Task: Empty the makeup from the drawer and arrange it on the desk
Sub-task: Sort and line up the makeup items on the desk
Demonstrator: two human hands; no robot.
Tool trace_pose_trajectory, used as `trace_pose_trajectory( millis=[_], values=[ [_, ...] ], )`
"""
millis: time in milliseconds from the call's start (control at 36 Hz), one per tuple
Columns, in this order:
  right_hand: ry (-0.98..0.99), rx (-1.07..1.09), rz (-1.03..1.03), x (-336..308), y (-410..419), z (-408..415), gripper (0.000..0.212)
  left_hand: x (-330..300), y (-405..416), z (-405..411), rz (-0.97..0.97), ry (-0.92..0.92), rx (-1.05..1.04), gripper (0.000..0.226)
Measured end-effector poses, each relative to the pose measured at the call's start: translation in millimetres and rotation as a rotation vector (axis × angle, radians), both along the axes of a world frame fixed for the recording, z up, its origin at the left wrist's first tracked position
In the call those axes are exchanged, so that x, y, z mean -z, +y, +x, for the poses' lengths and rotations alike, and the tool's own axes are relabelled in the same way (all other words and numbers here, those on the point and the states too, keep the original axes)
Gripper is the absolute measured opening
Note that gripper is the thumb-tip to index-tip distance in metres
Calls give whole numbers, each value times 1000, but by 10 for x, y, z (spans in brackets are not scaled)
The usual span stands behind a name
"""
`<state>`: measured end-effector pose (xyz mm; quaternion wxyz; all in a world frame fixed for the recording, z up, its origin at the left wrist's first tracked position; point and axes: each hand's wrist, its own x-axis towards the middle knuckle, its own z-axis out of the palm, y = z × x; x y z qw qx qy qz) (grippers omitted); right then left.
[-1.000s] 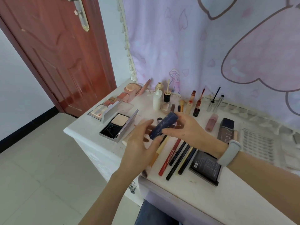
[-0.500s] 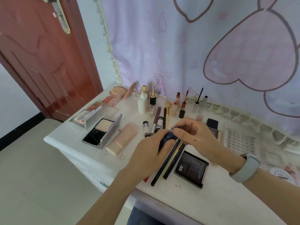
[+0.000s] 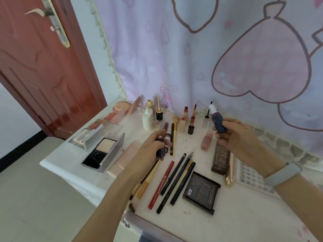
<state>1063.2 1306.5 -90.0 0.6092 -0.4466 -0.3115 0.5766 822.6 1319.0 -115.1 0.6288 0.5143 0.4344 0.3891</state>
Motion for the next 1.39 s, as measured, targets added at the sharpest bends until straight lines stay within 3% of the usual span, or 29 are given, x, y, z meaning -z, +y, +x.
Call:
trace_pose_trajectory(
  millis=[83, 139, 250, 444, 722, 944, 1111, 1250, 1389],
  values=[
    [67, -54, 11, 51, 35, 67, 21, -14, 73, 75, 28, -17, 71, 45],
    [-8, -70, 25, 84, 55, 87, 24, -21, 128, 154, 66, 52, 62, 39],
    [-416, 9, 67, 144, 128, 88, 22, -18, 265, 347, 202, 213, 7, 24],
    [-1021, 0, 185, 277, 304, -20, 26, 98, 507, 568, 446, 586, -125, 29],
    [-1542, -22, 135, 570, 608, -178, 22, 290, 707, 634, 492, 751, -160, 34],
    [-1621, 18, 181, 591, 624, -293, 16, 351, 762, 666, 563, 840, -157, 33],
    [-1615, 7, 142, 570, 586, -299, 29, 317, 722, 637, 594, 1021, -183, 39],
    [-1507, 78, 168, 532, 460, -234, 44, 191, 542, 510, 634, 1010, -164, 46],
    [-1327, 181, 416, 464, 239, -259, 28, 123, 194, 138, 739, 1180, -243, 28]
  ],
)
